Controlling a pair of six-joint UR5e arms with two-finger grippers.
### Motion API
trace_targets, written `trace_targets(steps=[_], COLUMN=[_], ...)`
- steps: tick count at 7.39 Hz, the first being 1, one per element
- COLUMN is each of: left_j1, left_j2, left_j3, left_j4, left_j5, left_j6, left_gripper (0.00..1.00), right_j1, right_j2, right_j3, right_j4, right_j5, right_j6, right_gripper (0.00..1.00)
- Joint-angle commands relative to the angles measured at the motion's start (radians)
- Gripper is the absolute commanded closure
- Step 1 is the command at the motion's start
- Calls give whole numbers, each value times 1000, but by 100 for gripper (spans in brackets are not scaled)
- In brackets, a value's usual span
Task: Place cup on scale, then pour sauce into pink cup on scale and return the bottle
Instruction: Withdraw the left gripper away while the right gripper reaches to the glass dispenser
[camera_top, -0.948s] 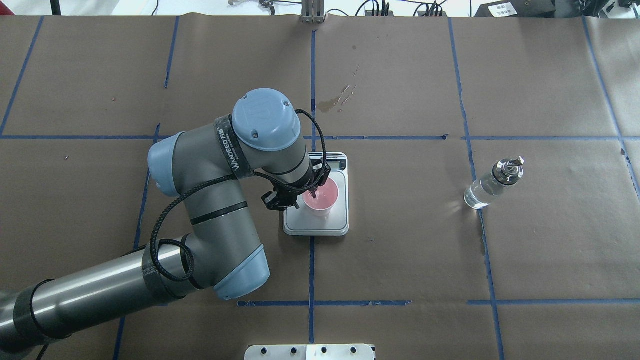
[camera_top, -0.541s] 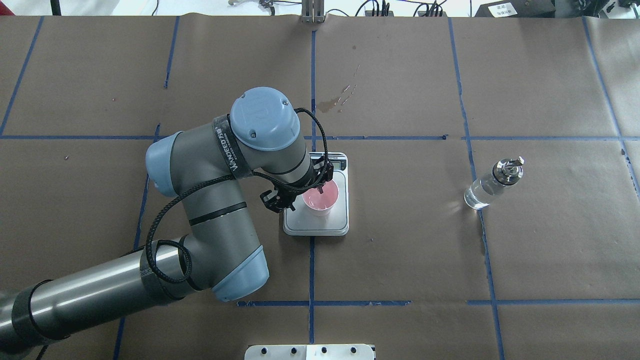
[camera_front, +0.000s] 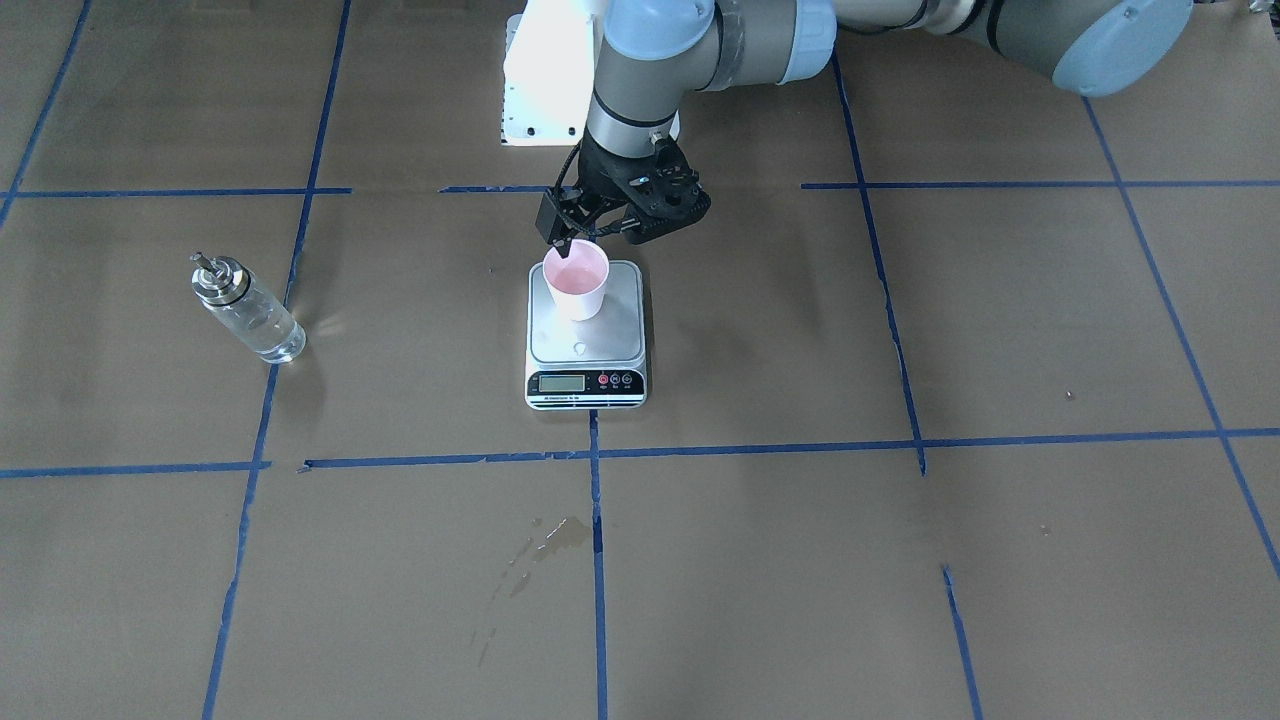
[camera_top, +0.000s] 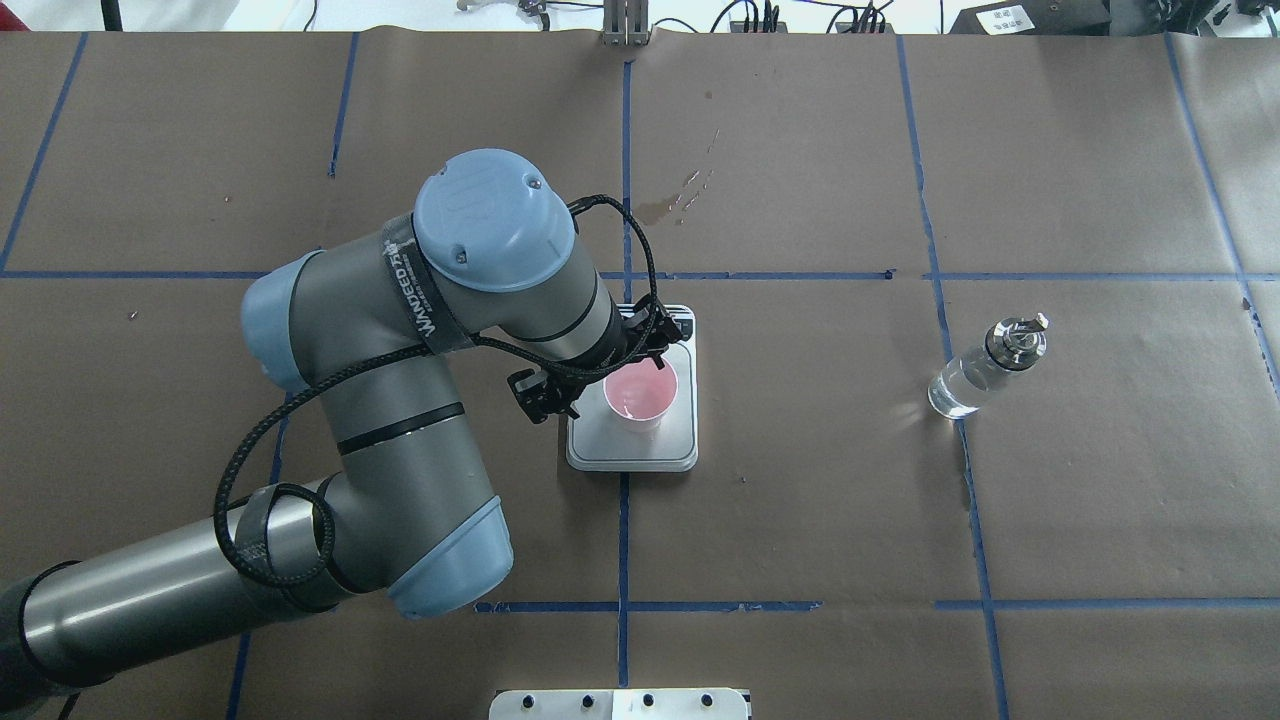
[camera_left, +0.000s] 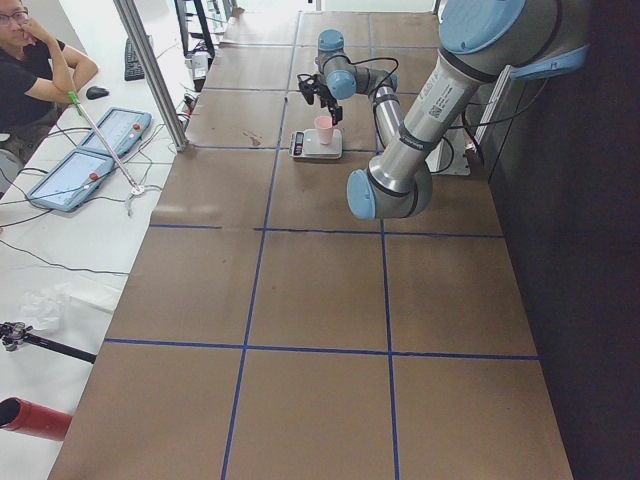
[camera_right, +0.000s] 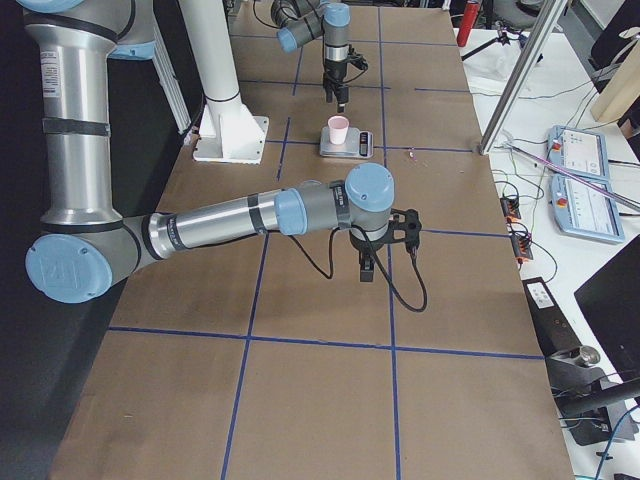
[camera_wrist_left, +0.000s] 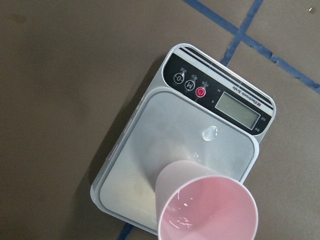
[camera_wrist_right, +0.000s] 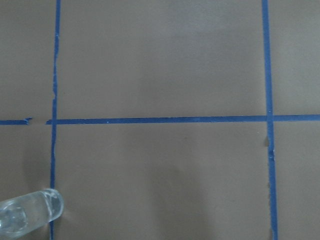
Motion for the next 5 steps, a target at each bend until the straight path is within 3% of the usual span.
trace_targets(steps=[1, 3, 5], left_j1=[-77, -156, -210], left_j2=[28, 62, 85], left_j3=[-52, -89, -97], left_j4=[10, 40, 42], left_j5=[-3, -38, -66], left_j6=[52, 176, 220], left_gripper=[0, 0, 0], right_j1=[-97, -196, -374], right_j2=[-27, -91, -128], right_j3=[187, 367, 517], right_j4=[-2, 6, 56], right_j5=[-10, -69, -221], right_j6=[214, 444, 703], right_gripper=[0, 0, 0])
